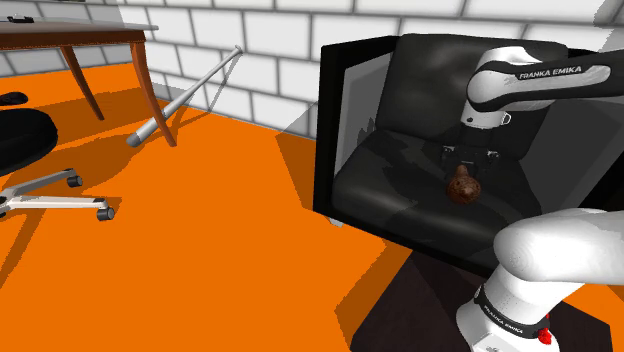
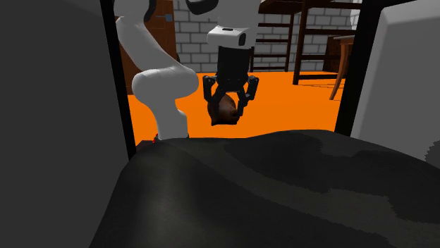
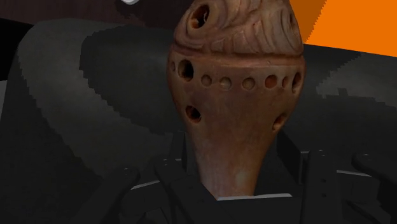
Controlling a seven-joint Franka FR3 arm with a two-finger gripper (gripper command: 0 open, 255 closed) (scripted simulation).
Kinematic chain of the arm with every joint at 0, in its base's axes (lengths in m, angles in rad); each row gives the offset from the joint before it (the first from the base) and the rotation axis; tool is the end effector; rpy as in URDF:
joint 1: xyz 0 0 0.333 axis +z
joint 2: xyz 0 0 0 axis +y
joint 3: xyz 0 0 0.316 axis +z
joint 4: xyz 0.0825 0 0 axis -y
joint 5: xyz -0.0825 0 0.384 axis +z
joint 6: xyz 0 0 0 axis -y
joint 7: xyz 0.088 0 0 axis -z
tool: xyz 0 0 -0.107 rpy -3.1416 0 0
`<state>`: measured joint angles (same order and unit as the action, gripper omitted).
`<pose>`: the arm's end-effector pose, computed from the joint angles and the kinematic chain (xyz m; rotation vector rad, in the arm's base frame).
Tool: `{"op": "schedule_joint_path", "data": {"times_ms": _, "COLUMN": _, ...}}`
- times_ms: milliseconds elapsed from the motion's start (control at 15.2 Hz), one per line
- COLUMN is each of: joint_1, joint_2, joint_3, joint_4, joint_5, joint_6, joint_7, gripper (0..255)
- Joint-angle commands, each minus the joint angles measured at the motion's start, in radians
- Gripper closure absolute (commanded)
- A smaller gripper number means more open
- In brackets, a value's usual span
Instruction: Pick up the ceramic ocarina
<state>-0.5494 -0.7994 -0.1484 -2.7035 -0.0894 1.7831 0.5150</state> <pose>0.2231 -0.1955 0.4452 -2.6183 1.6731 0.1917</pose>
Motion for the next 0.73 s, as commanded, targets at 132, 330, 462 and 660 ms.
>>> {"op": "schedule_joint_path", "data": {"times_ms": 132, "joint_1": 0.003, "joint_2": -0.008, "joint_3": 0.005, "joint_4": 0.032, "joint_5": 0.006, "joint_6": -0.044, "joint_7": 0.001, "gripper": 255}}
{"op": "schedule_joint_path", "data": {"times_ms": 330, "joint_1": 0.004, "joint_2": -0.012, "joint_3": 0.009, "joint_4": 0.070, "joint_5": 0.009, "joint_6": -0.086, "joint_7": 0.002, "gripper": 255}}
{"op": "schedule_joint_path", "data": {"times_ms": 462, "joint_1": 0.005, "joint_2": -0.013, "joint_3": 0.011, "joint_4": 0.096, "joint_5": 0.011, "joint_6": -0.113, "joint_7": 0.002, "gripper": 255}}
{"op": "schedule_joint_path", "data": {"times_ms": 660, "joint_1": 0.007, "joint_2": -0.013, "joint_3": 0.015, "joint_4": 0.137, "joint_5": 0.014, "joint_6": -0.153, "joint_7": 0.002, "gripper": 255}}
